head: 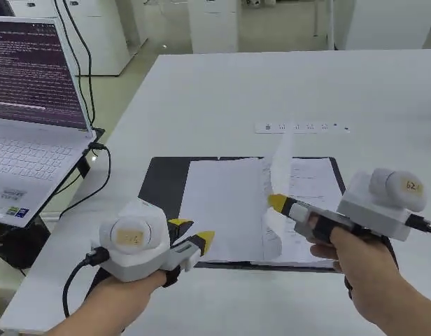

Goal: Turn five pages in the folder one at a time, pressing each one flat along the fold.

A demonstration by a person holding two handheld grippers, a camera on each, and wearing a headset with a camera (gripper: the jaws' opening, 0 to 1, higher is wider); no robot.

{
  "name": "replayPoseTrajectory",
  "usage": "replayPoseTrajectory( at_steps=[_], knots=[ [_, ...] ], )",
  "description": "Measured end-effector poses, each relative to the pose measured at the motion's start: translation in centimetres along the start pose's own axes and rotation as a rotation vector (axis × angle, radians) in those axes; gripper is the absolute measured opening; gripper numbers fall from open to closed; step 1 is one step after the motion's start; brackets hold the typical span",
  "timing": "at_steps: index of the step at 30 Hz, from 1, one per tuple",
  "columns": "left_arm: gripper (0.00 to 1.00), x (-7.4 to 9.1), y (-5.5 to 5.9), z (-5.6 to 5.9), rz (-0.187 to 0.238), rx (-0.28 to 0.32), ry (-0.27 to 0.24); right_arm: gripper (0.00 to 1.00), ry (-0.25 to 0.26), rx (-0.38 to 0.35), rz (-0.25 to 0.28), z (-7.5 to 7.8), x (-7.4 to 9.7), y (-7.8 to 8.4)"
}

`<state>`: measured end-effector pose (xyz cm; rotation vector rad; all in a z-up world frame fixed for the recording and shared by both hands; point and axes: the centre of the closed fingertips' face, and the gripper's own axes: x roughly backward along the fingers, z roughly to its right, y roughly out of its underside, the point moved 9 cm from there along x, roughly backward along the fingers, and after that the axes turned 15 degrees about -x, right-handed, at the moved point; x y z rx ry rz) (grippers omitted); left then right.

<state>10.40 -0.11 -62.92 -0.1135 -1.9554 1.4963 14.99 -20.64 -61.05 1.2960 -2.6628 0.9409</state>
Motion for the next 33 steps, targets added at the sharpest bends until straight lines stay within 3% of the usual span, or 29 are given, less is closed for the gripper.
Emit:
replayPoseTrajectory(
  at_steps=[15, 23, 33],
  knots=[
    [0.24, 4.1, 2.7, -2.3, -0.016, 0.046, -0.051, 0.0, 0.027, 0.026, -0.122, -0.8, -5.8, 3.4],
    [0.24, 5.2, 3.6, -3.0, -0.03, 0.063, -0.069, 0.0, 0.028, 0.026, -0.179, -1.0, -8.6, 5.1],
    [0.24, 5.7, 5.0, -3.6, -0.049, 0.093, -0.091, 0.0, 0.085, 0.069, -0.296, -0.3, -12.3, 8.5]
  ],
)
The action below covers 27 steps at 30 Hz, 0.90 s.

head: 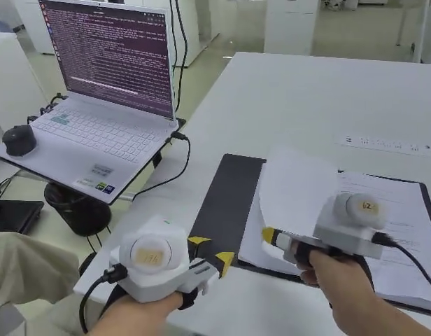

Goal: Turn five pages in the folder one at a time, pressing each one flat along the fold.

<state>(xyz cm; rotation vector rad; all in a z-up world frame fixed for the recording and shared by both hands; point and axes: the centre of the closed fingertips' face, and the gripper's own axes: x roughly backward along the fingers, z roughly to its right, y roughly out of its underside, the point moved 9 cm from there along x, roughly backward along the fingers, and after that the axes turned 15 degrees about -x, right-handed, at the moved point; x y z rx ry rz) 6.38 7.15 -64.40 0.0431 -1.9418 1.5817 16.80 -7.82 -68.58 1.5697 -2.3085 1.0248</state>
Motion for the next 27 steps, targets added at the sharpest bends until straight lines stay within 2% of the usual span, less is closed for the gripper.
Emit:
replayPoseTrajectory(
  at_steps=[8, 11, 16, 23, 27],
  knots=[
    [0.24, 0.2, 1.3, -0.1, -0.031, 0.025, -0.007, 0.0, 0.061, 0.041, -0.093, 0.4, -3.1, 1.7],
    [0.24, 0.3, 1.8, 0.0, -0.04, 0.033, -0.008, 0.0, 0.091, 0.033, -0.111, 1.1, -3.8, 2.1],
    [0.24, 0.4, 2.2, 0.0, -0.057, 0.036, -0.006, 0.0, 0.103, 0.013, -0.112, 1.7, -4.4, 2.5],
    [0.24, -0.1, 2.3, 0.0, -0.071, 0.032, -0.004, 0.0, 0.093, -0.018, -0.106, 2.1, -4.3, 3.0],
    [0.24, -0.7, 2.1, 0.0, -0.079, 0.021, 0.001, 0.02, 0.023, -0.06, -0.106, 2.0, -3.9, 3.4]
  ],
)
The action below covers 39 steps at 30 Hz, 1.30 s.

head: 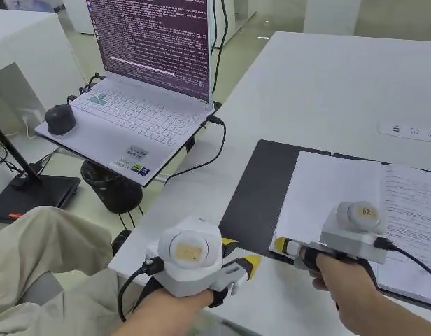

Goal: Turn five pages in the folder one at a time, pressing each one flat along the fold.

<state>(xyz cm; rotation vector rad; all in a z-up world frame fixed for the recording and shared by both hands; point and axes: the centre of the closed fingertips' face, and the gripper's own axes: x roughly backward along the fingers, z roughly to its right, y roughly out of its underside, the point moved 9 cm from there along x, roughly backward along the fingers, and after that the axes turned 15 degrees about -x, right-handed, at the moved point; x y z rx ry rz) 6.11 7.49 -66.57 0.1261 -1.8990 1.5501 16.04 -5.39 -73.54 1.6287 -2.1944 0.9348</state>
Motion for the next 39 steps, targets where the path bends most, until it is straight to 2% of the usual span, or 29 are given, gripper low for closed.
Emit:
replayPoseTrajectory(
  at_steps=[4, 7, 9, 14, 18, 21, 25, 31, 33, 35, 39],
  knots=[
    [0.24, -0.7, -0.3, 0.1, -0.01, -0.016, 0.012, 0.09, -0.081, -0.079, 0.043, -0.1, 1.0, -0.2],
    [0.25, -1.7, -0.5, 0.3, -0.02, -0.032, 0.028, 0.16, -0.1, -0.088, 0.075, 0.4, 2.3, -0.9],
    [0.24, -2.6, -0.9, 0.6, -0.023, -0.048, 0.044, 0.14, -0.111, -0.114, 0.108, 1.0, 3.5, -1.8],
    [0.24, -5.7, -1.9, 1.8, -0.031, -0.086, 0.088, 0.14, -0.106, -0.168, 0.17, 3.1, 6.0, -3.9],
    [0.23, -8.2, -2.3, 2.4, -0.044, -0.11, 0.105, 0.11, -0.089, -0.195, 0.209, 4.8, 7.5, -5.2],
    [0.23, -10.1, -2.3, 2.4, -0.064, -0.124, 0.099, 0.05, -0.08, -0.21, 0.228, 6.0, 8.6, -6.4],
    [0.23, -11.7, -1.9, 2.4, -0.095, -0.125, 0.073, 0.01, -0.07, -0.219, 0.25, 7.0, 9.4, -7.7],
    [0.24, -12.6, -1.0, 2.4, -0.123, -0.106, 0.041, 0.0, -0.054, -0.236, 0.258, 8.4, 9.7, -9.0],
    [0.23, -12.7, -0.5, 2.5, -0.15, -0.125, 0.035, 0.0, -0.054, -0.242, 0.259, 8.7, 9.7, -9.3],
    [0.21, -12.7, -0.7, 2.5, -0.125, -0.156, 0.015, 0.0, -0.051, -0.245, 0.257, 9.1, 9.5, -9.7],
    [0.21, -12.4, -0.3, 2.6, -0.105, -0.164, 0.005, 0.0, -0.052, -0.263, 0.257, 9.5, 9.1, -10.5]
  ],
)
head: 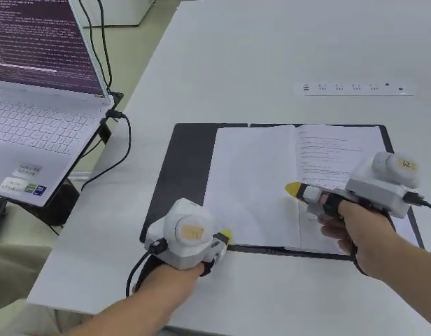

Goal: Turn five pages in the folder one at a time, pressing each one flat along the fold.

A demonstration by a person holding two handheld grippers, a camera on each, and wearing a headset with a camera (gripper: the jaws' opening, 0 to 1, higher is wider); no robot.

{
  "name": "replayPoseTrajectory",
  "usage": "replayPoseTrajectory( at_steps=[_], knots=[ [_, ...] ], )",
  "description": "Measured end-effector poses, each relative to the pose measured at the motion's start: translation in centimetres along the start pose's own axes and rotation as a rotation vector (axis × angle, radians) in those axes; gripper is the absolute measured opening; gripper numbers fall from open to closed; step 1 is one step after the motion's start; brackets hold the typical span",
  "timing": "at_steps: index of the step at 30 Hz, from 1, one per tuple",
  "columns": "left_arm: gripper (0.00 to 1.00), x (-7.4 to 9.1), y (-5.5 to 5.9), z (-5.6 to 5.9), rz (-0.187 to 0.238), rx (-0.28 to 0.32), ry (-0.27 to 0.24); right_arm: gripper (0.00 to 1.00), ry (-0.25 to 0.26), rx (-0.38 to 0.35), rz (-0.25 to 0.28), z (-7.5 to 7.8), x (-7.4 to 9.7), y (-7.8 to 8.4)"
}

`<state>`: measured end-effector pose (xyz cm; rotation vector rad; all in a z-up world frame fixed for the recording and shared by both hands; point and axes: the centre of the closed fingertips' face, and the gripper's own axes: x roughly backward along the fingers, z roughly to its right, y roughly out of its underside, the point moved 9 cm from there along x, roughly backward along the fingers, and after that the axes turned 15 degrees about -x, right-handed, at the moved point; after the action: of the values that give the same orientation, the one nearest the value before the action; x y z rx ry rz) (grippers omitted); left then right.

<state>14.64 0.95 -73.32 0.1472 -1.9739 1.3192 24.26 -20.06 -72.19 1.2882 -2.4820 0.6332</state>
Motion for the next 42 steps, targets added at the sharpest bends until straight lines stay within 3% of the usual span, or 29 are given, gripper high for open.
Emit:
replayPoseTrajectory(
  at_steps=[3, 13, 14, 25, 31, 42],
  knots=[
    [0.21, 0.1, 0.2, 0.0, 0.024, -0.017, 0.002, 0.0, 0.007, -0.04, 0.0, 0.5, -0.8, -0.8],
    [0.21, 0.0, 0.2, -0.2, 0.028, -0.025, 0.002, 0.0, 0.031, -0.123, -0.002, 1.5, -2.3, -1.9],
    [0.21, 0.0, 0.2, -0.2, 0.03, -0.025, 0.002, 0.0, 0.012, -0.145, 0.002, 1.3, -2.4, -1.9],
    [0.21, 0.0, 0.4, -0.1, 0.045, -0.025, -0.005, 0.0, 0.0, -0.214, 0.027, 0.7, -4.3, -3.4],
    [0.21, -0.1, 0.5, -0.2, 0.043, -0.028, -0.004, 0.0, 0.008, -0.269, 0.084, 0.4, -5.3, -4.8],
    [0.21, -0.1, 0.6, -0.2, 0.053, -0.022, -0.008, 0.0, 0.022, -0.27, 0.097, 0.4, -6.9, -7.5]
  ],
)
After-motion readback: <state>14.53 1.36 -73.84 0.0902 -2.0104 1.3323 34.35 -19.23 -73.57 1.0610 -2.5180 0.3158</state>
